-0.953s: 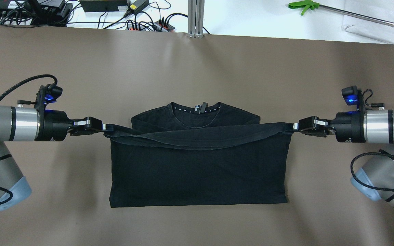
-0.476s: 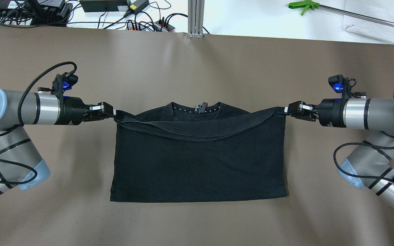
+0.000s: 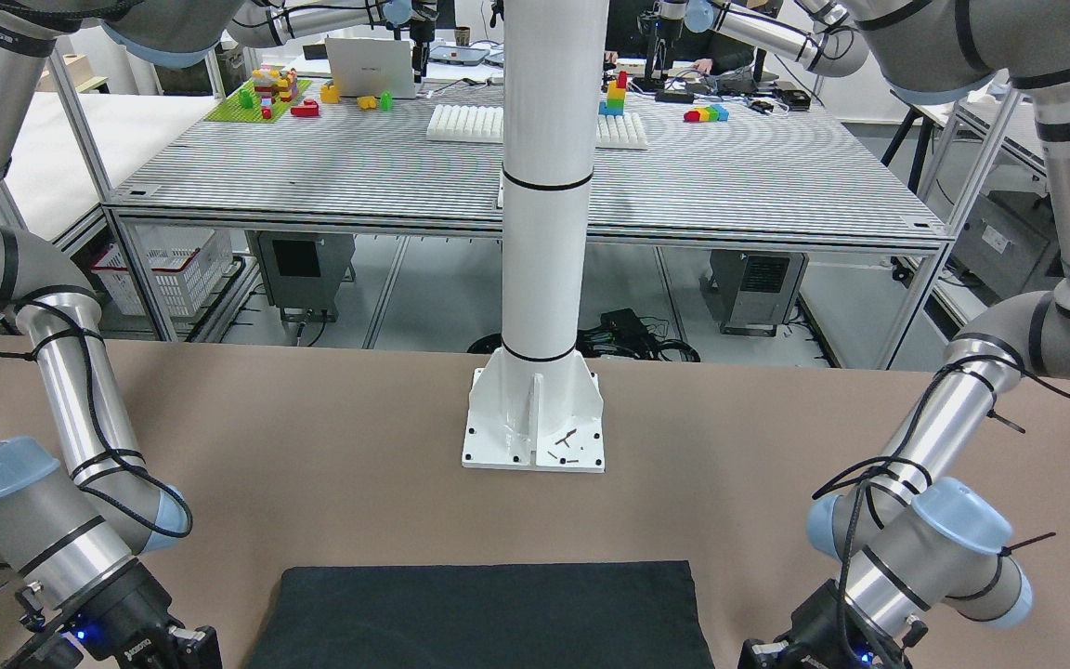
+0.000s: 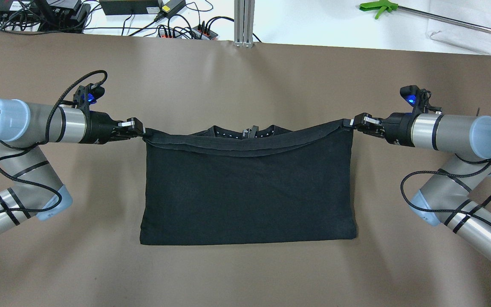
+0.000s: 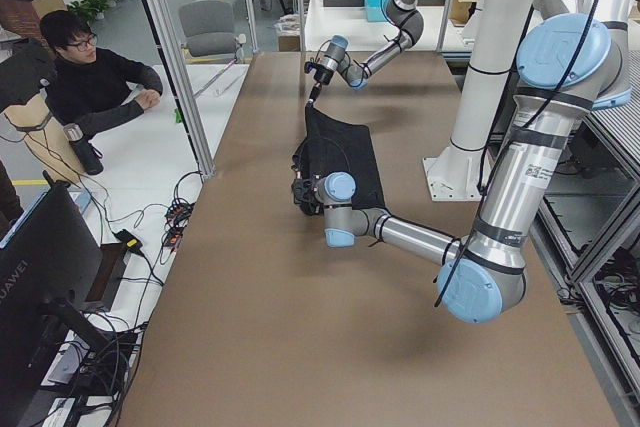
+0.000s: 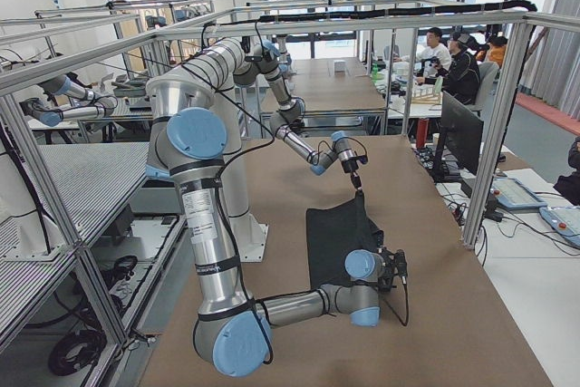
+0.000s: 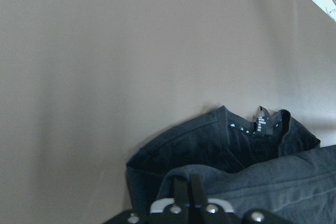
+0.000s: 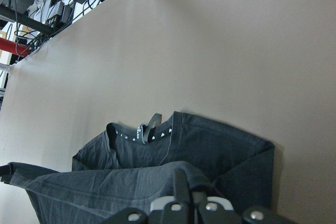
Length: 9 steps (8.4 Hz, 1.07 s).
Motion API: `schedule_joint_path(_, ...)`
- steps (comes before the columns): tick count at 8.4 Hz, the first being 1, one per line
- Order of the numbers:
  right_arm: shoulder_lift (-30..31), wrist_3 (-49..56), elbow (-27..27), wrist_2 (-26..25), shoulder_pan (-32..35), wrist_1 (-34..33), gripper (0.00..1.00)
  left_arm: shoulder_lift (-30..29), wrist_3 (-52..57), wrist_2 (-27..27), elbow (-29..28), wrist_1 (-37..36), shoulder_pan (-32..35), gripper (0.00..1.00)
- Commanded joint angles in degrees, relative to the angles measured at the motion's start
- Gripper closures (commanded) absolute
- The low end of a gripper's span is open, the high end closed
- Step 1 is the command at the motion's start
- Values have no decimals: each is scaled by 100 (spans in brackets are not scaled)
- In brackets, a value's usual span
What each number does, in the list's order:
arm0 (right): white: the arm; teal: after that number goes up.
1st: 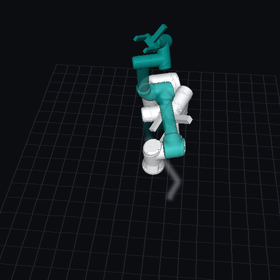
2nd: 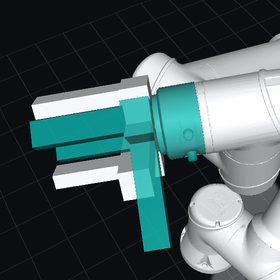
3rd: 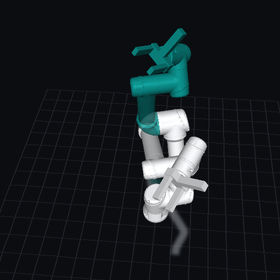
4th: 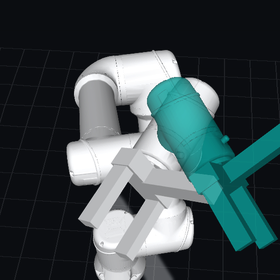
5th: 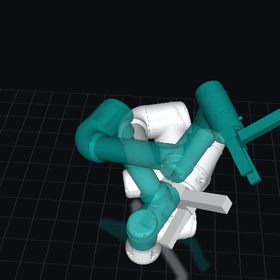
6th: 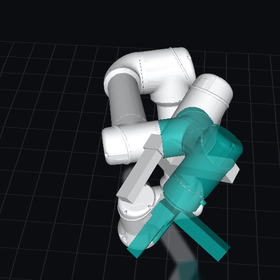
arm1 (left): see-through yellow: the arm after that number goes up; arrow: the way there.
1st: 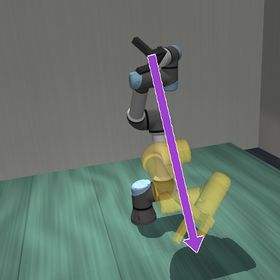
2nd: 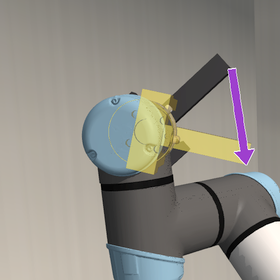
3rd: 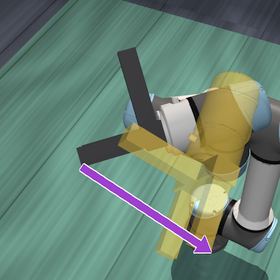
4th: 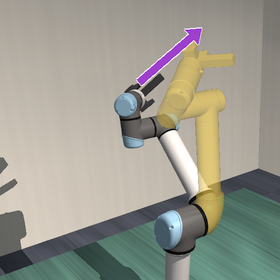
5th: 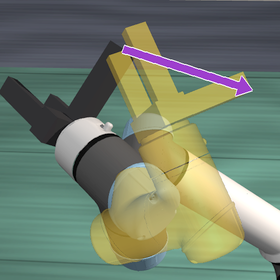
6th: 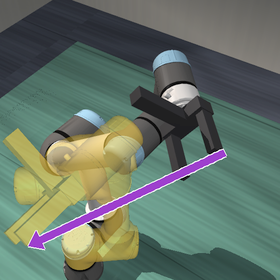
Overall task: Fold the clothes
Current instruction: 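Lay the held hem edge down near the collar with both grippers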
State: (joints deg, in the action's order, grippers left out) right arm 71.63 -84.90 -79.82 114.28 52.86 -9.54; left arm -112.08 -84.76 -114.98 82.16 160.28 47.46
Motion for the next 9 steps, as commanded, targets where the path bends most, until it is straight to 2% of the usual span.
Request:
schedule_joint_path(1,-70,9,423,-266,-4,4,100,-59,161,-7,-340,20,158,100)
schedule_joint_path(6,-157,-44,415,-319,5,-4,100,-112,65,-7,-297,38,159,100)
schedule_joint_path(7,-245,-122,398,-319,-4,-13,52,-112,73,-7,-297,47,167,93)
schedule_joint_path(8,-272,-149,371,-310,-4,-13,7,-95,134,2,-297,55,167,41)
schedule_joint_path(9,-246,-150,380,-302,5,-65,6,-94,152,98,-297,56,167,6)
